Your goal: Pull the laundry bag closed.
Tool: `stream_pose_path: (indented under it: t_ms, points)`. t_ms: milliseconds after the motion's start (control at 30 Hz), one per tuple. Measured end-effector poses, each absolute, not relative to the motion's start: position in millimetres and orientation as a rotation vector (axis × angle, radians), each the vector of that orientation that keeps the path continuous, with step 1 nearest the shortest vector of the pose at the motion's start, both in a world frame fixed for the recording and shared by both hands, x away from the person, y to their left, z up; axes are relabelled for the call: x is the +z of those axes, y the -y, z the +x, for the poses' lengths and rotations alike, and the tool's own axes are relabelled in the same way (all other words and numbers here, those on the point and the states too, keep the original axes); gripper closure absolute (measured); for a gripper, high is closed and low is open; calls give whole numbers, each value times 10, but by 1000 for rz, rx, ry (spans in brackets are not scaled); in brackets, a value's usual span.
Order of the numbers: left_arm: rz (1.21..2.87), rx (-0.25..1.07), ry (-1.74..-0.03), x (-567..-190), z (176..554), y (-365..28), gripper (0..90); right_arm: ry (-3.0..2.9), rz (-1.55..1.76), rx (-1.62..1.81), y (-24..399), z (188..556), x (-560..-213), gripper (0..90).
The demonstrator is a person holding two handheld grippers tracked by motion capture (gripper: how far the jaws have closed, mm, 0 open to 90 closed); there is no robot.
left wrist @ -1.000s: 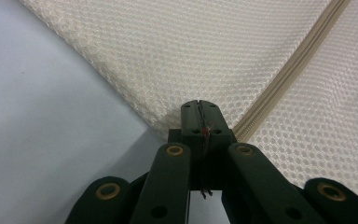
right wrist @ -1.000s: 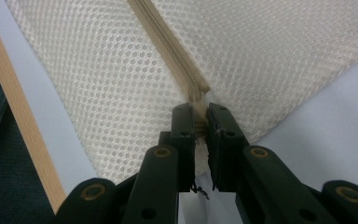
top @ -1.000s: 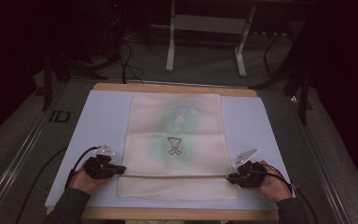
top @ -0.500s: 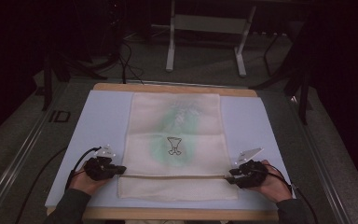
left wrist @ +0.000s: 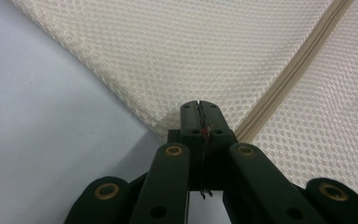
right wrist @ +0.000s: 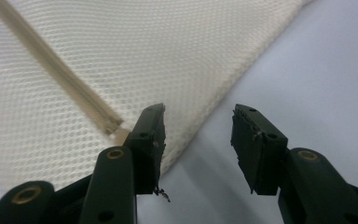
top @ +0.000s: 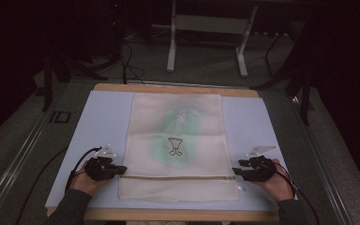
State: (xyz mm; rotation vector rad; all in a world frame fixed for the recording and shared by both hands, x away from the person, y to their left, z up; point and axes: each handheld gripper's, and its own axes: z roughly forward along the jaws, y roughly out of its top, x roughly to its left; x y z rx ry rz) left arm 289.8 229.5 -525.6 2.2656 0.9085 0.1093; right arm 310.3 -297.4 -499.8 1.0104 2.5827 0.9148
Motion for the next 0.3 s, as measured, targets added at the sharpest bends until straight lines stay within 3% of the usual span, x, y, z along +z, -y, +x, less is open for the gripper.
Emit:
stream_pose_path:
  t_ms: [200,300]
  points:
    - [2249,134,-917,-5244,2912,-2327,893,-2532,1043,907,2971,3139,-5103,522]
    - [2210,210,-964,-5231,2934,-2400,885,-2494,1050,906,2975,3153,-5134,512]
